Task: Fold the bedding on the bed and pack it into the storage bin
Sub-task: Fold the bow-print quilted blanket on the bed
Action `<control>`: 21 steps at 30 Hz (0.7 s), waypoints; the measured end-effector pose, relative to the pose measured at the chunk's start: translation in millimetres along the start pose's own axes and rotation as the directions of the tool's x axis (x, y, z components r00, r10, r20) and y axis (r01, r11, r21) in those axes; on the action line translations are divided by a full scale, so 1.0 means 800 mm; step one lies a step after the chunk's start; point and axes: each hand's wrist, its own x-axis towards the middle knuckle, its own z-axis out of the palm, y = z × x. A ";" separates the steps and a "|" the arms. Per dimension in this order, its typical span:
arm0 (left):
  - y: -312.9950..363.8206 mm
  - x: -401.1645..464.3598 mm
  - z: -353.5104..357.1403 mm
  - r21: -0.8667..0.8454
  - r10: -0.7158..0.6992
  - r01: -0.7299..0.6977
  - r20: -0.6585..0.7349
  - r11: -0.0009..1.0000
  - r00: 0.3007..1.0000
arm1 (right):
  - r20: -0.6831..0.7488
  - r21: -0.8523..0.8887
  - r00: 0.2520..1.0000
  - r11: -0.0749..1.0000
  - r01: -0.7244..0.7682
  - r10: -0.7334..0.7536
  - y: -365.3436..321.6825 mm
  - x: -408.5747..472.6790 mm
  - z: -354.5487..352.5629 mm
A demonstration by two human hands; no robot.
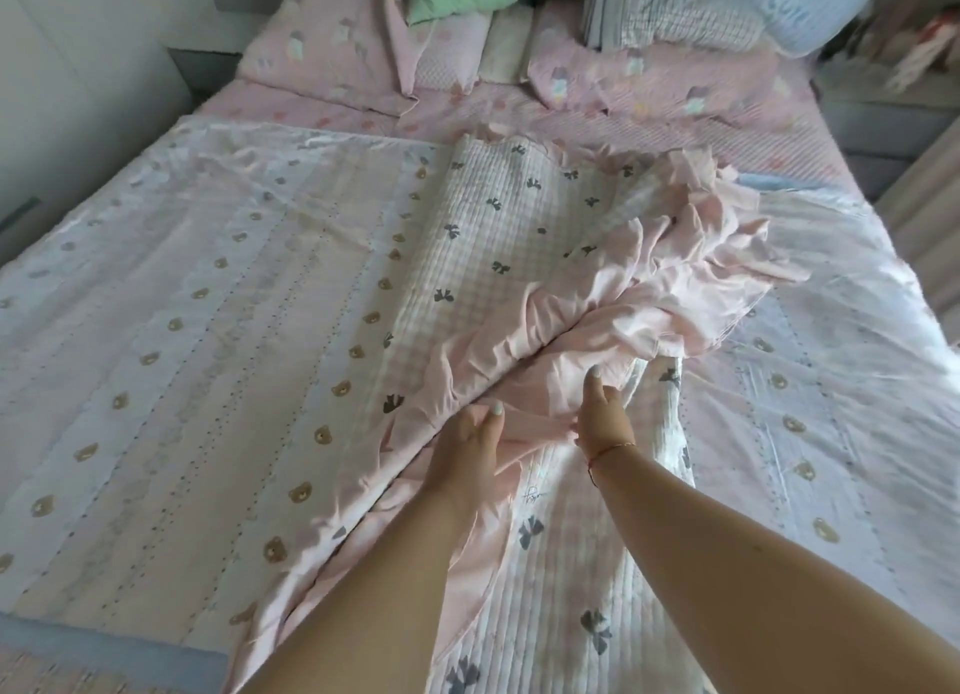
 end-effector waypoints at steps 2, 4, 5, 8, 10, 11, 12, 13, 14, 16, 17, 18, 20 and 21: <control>0.009 0.022 -0.002 0.095 0.050 -0.053 0.027 0.994 0.998 | 0.013 0.053 1.000 0.998 0.020 -0.020 0.001 0.018 -0.001; 0.015 0.045 -0.003 0.098 0.080 -0.087 0.072 0.991 0.994 | -0.020 0.134 1.000 0.991 0.000 0.002 -0.005 0.037 0.001; 0.016 0.056 -0.003 0.086 0.094 -0.100 0.074 0.991 0.993 | -0.032 0.178 0.999 0.984 -0.012 0.018 -0.008 0.043 0.002; 0.020 0.094 -0.004 0.134 0.234 -0.240 0.064 0.961 0.970 | -0.065 0.112 0.997 0.993 0.048 -0.041 -0.023 0.062 0.007; 0.024 0.115 -0.007 0.158 0.340 -0.347 0.070 0.924 0.938 | -0.054 0.038 0.993 0.993 0.110 -0.108 -0.037 0.071 0.016; 0.025 0.127 -0.010 0.159 0.368 -0.377 0.082 0.913 0.926 | -0.038 0.008 0.989 0.989 0.146 -0.146 -0.045 0.072 0.022; 0.022 0.142 -0.014 0.151 0.380 -0.389 0.088 0.909 0.921 | -0.027 0.021 0.988 0.988 0.155 -0.154 -0.050 0.078 0.030; 0.021 0.153 -0.017 0.143 0.371 -0.384 0.113 0.912 0.922 | -0.027 0.017 0.986 0.987 0.163 -0.162 -0.052 0.088 0.036; 0.020 0.164 -0.018 0.144 0.358 -0.378 0.150 0.915 0.922 | -0.055 0.017 0.982 0.983 0.181 -0.180 -0.055 0.098 0.038; 0.015 0.186 -0.018 0.181 0.333 -0.383 0.252 0.906 0.908 | -0.040 -0.050 0.984 0.984 0.172 -0.174 -0.059 0.110 0.039; 0.014 0.193 -0.015 0.206 0.295 -0.357 0.280 0.911 0.914 | -0.026 0.027 0.990 0.990 0.137 -0.137 -0.061 0.117 0.038; 0.014 0.200 -0.011 0.231 0.243 -0.317 0.299 0.920 0.923 | -0.053 0.138 0.996 0.987 0.081 -0.074 -0.058 0.126 0.038; 0.013 0.214 0.001 0.311 0.169 -0.286 0.354 0.906 0.920 | 0.013 0.336 0.999 0.941 -0.048 0.046 -0.046 0.150 0.040; 0.016 0.218 0.008 0.334 0.134 -0.279 0.397 0.900 0.908 | 0.059 0.381 0.996 0.920 -0.087 0.069 -0.046 0.149 0.040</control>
